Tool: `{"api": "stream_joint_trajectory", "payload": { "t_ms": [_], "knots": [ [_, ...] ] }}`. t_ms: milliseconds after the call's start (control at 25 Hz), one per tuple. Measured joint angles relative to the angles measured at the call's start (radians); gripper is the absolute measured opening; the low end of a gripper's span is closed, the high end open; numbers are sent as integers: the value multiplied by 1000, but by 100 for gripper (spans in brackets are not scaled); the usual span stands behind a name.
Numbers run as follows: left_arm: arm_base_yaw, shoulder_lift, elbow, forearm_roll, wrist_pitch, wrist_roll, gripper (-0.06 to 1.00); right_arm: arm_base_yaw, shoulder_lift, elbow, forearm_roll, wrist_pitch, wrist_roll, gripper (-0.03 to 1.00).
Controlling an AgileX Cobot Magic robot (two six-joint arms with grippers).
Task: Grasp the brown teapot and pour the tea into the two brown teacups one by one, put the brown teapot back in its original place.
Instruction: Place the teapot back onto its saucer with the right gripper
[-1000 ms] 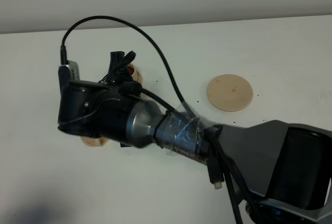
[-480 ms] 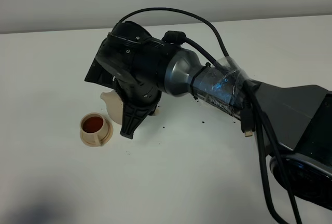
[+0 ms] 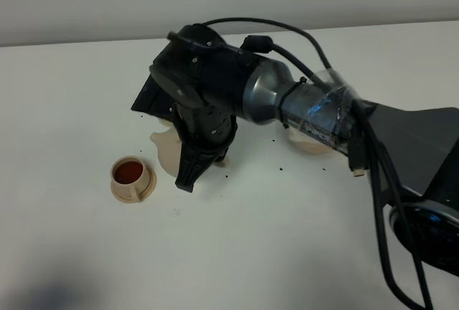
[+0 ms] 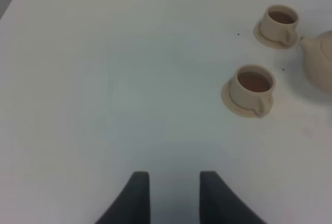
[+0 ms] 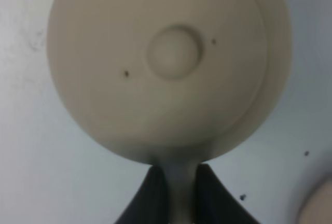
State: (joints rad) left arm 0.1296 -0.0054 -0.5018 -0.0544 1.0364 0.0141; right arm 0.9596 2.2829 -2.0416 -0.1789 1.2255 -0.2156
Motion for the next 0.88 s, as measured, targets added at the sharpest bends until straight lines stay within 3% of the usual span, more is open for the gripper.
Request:
{"api": "stream_joint_trajectory", "payload": {
  "t_ms": [440, 640, 880],
  "knots": [
    [0, 0, 0, 0, 0, 0, 28, -203, -178, 254, 50, -5, 5, 13],
    [0, 0, 0, 0, 0, 0, 28, -309, -242, 387, 68, -88, 7, 13],
    [0, 0, 0, 0, 0, 0, 28, -395, -248, 417, 85, -169, 7, 13]
  ]
}}
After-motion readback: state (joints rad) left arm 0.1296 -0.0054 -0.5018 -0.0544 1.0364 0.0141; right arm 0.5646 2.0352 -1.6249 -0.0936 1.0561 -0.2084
